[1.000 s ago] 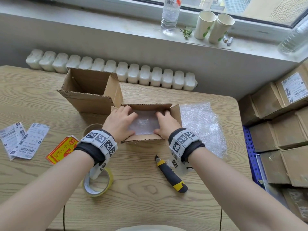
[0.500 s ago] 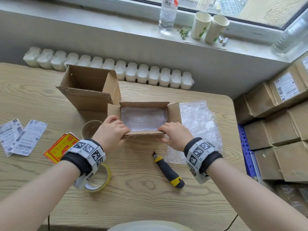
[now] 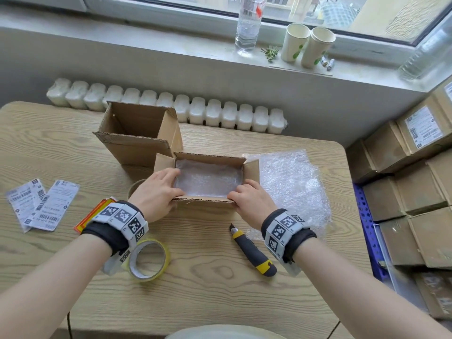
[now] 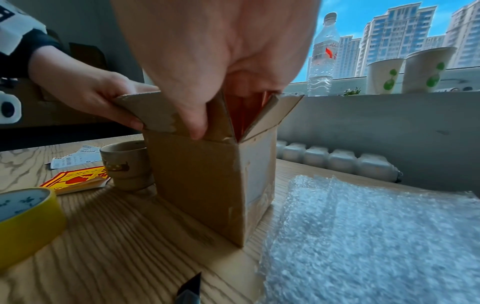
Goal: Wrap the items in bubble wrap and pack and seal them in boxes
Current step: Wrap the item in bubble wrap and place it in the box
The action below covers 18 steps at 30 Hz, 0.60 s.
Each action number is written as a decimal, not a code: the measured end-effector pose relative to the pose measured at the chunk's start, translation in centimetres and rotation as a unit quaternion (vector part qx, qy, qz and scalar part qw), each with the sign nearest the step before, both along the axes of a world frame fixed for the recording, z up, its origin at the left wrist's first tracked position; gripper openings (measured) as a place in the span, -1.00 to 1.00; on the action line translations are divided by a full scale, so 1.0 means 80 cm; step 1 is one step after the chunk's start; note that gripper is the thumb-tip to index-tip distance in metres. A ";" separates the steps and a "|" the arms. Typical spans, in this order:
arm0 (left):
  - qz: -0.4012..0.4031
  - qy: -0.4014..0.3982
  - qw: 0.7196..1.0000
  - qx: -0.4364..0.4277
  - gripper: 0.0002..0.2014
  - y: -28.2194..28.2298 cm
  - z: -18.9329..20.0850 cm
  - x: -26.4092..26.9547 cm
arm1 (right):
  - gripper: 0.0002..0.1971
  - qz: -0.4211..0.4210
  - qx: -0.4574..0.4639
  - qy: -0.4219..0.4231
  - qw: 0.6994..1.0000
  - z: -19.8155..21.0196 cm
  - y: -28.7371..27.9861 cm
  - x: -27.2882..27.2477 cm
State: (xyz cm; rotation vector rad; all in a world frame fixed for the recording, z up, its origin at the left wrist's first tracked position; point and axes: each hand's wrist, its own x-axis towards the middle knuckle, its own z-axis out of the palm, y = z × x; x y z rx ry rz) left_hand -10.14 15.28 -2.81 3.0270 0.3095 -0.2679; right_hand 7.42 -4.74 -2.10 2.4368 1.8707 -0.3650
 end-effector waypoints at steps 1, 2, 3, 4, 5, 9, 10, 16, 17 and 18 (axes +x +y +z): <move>0.018 0.011 1.000 -0.003 -0.72 -0.003 0.006 0.002 | -0.79 0.001 0.000 -0.009 1.000 0.000 0.000 -0.001; 0.030 0.017 0.999 -0.004 -0.75 -0.006 0.012 0.005 | -0.80 0.002 -0.001 -0.017 1.000 0.000 -0.001 -0.002; 0.031 0.018 0.999 -0.004 -0.74 -0.007 0.015 0.008 | -0.81 0.001 -0.005 -0.021 1.000 0.000 -0.001 -0.003; 0.031 0.019 0.999 -0.005 -0.73 -0.006 0.017 0.011 | -0.82 0.000 -0.008 -0.023 1.000 0.000 -0.001 -0.004; 0.029 0.027 0.999 -0.002 -0.72 -0.004 0.018 0.012 | -0.82 -0.003 -0.013 -0.023 1.000 0.000 -0.002 -0.005; 0.022 0.069 0.997 -0.002 -0.68 0.002 0.008 0.016 | -0.78 -0.013 -0.038 -0.022 0.999 0.000 -0.005 -0.006; 0.029 0.072 0.997 -0.005 -0.67 0.002 0.005 0.017 | -0.75 -0.015 -0.047 -0.019 0.999 -0.001 -0.006 -0.006; 0.058 0.071 0.995 -0.027 -0.67 0.002 0.005 0.017 | -0.53 -0.037 -0.071 0.017 0.997 0.002 -0.004 -0.008; 0.058 0.068 0.996 -0.027 -0.54 0.002 0.008 0.013 | -0.49 -0.044 -0.064 0.031 0.996 0.005 -0.004 -0.009; 0.060 0.064 0.996 -0.033 -0.36 0.001 0.011 0.010 | -0.45 -0.054 -0.052 0.047 0.996 0.009 -0.004 -0.010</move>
